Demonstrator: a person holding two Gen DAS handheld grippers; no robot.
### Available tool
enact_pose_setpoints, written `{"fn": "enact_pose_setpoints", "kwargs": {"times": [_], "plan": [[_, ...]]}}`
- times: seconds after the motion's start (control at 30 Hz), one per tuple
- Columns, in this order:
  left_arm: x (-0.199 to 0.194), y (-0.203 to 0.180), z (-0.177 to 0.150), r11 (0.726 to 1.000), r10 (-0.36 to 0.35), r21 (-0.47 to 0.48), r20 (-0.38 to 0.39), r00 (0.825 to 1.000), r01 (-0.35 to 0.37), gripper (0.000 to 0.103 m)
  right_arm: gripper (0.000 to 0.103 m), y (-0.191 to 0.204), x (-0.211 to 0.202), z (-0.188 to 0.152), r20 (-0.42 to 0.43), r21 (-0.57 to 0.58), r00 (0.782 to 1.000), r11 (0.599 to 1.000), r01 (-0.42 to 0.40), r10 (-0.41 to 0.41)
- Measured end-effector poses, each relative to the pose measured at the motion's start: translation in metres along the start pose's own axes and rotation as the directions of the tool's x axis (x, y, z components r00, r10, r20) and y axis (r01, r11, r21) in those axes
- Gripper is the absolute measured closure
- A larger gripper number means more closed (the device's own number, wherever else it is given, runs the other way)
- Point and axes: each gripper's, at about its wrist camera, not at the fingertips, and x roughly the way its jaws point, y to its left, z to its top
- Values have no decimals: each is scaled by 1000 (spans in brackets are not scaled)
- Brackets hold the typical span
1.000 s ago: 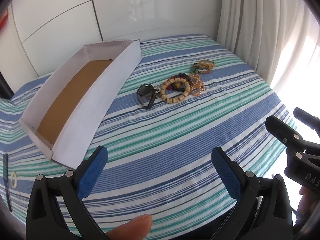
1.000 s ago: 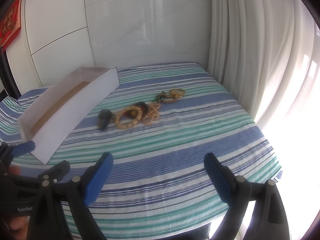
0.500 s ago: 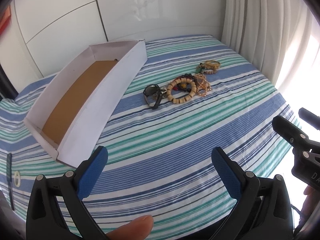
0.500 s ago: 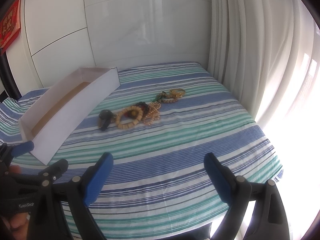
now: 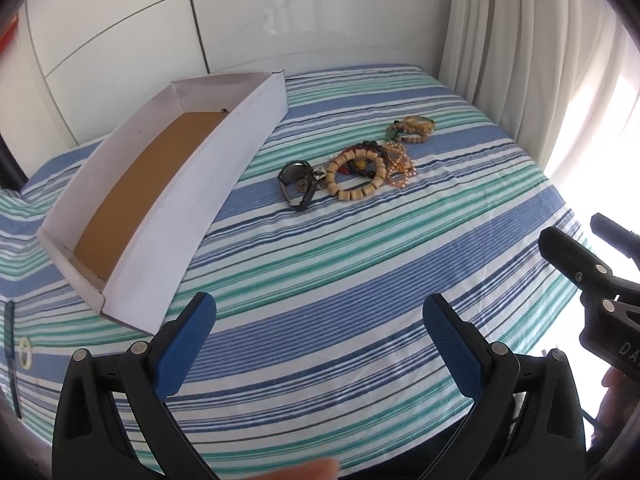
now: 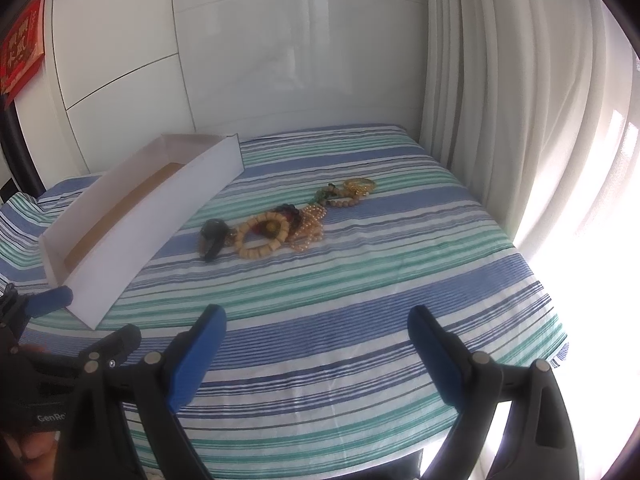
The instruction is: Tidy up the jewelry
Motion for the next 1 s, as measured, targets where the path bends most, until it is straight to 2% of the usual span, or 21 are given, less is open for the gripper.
{"fn": "enact_pose_setpoints", "kwargs": {"times": [0.3,0.5,0.63,0.73,0.83,0.93,1.0], "plan": [[22,13,6,1000,-7,-23,-31,999,6,0,9,-8,17,4,-19,23,1000,1000,4,-3],[46,29,29,999,-22,-35,-34,999,21,0,9,-5,44,10,-61,-4,998,1000,-10,9],[77,48,53,990,-111,-91,-70,991,105,0,9,-5,64,17,-72,0,997,1000,-29,29],[106,56,66,972,-206,-137,-115,972,190,1,9,-9,83,22,-102,26,992,997,-71,73],[126,49,79,976,-209,-95,-116,971,198,1,9,-15,110,26,-142,67,981,990,-126,134],[142,35,92,979,-203,-6,-94,975,203,2,9,-16,131,33,-158,62,976,988,-143,151],[160,29,99,978,-205,32,-96,974,208,7,10,-15,142,38,-162,52,974,988,-148,155]]}}
